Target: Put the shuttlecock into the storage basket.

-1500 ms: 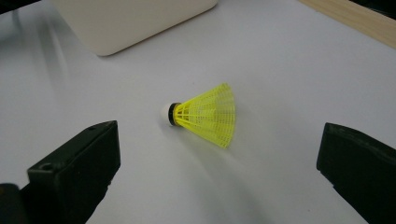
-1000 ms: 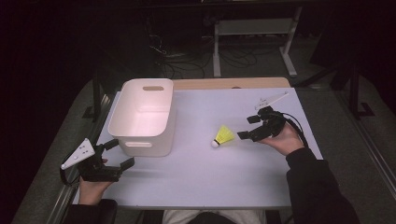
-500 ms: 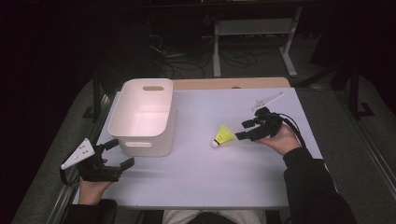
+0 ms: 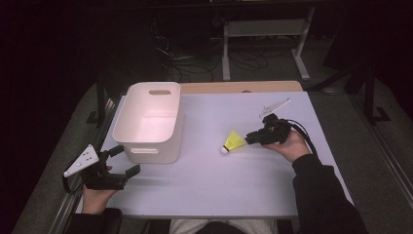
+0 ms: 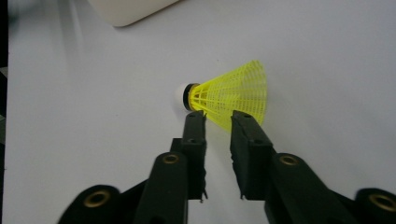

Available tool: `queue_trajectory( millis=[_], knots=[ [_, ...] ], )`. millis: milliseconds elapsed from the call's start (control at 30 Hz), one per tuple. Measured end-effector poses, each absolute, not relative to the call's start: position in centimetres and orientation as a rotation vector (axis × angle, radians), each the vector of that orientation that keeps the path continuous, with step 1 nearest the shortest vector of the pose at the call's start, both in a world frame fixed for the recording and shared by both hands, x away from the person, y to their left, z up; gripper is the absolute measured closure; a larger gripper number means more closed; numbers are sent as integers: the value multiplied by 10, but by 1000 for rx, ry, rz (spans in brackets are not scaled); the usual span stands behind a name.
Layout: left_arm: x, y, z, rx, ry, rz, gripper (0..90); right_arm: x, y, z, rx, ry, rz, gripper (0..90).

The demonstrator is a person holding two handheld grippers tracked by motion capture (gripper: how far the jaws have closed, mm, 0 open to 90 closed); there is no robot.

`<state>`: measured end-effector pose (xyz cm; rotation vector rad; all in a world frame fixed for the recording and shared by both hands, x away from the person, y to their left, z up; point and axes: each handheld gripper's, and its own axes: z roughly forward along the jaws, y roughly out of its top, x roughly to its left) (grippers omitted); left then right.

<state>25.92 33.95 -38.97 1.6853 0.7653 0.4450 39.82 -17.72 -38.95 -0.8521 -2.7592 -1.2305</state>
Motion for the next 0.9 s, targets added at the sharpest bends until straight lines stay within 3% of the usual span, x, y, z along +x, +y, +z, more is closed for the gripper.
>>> queue_trajectory(
  millis=[133,900],
  knots=[
    [259,340,-390,1684,765,445,0,400,-176,-394,-840,-2771,-1215,881],
    [259,339,-390,1685,766,444,0,407,-165,-414,-821,-2751,-1112,886]
  ],
)
